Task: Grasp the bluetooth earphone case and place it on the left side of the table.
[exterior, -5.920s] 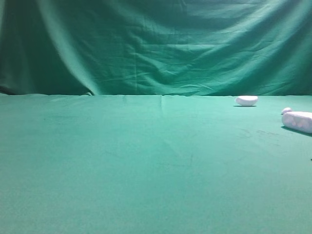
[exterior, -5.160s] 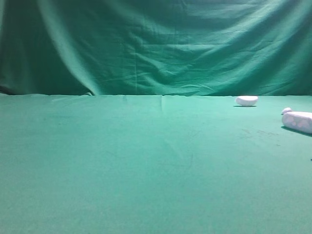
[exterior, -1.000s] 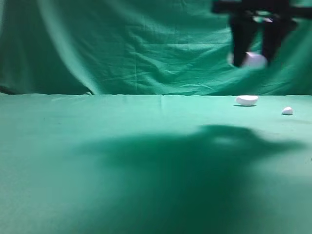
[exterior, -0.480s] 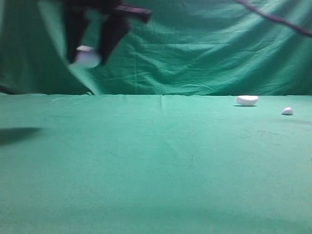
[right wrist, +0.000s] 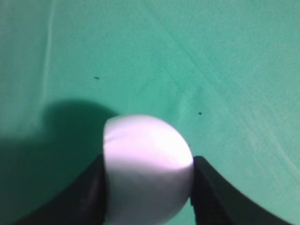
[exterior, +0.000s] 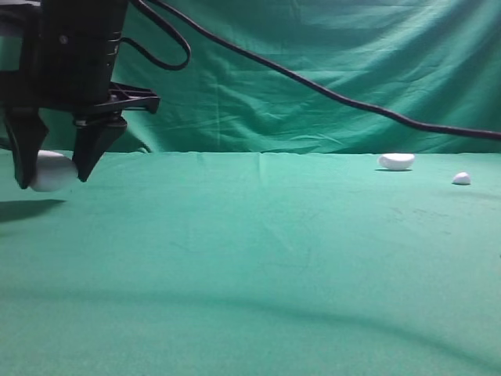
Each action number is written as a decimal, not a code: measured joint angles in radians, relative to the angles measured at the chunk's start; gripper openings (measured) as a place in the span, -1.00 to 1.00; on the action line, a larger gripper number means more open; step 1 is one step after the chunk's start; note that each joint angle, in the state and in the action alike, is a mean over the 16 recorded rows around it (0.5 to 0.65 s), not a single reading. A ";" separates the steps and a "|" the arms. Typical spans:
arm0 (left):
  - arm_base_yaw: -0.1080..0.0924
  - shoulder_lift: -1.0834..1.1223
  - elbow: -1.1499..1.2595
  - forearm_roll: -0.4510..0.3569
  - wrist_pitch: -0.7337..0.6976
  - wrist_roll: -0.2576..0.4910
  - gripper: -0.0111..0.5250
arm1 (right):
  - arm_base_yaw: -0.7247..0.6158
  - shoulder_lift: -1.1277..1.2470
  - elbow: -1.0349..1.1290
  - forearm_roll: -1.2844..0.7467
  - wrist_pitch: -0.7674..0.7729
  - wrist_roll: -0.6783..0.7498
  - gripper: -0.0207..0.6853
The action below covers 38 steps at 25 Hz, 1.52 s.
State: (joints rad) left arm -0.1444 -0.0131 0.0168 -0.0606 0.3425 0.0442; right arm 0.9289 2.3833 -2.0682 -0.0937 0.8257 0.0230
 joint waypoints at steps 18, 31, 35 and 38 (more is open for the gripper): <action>0.000 0.000 0.000 0.000 0.000 0.000 -0.96 | -0.019 -0.230 -0.144 0.001 0.327 0.087 -0.56; 0.000 0.000 0.000 0.000 0.000 0.000 -0.96 | -0.109 -0.622 0.058 -0.003 0.431 0.082 -0.78; 0.000 0.000 0.000 0.000 0.000 0.000 -0.96 | -0.130 -0.779 0.243 -0.004 0.399 0.077 -0.78; 0.000 0.000 0.000 0.000 0.000 0.000 -0.96 | -0.141 -0.905 0.410 -0.006 0.348 0.075 -0.78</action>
State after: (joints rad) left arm -0.1444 -0.0131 0.0168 -0.0606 0.3425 0.0442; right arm 0.7880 1.4788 -1.6581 -0.0994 1.1734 0.0980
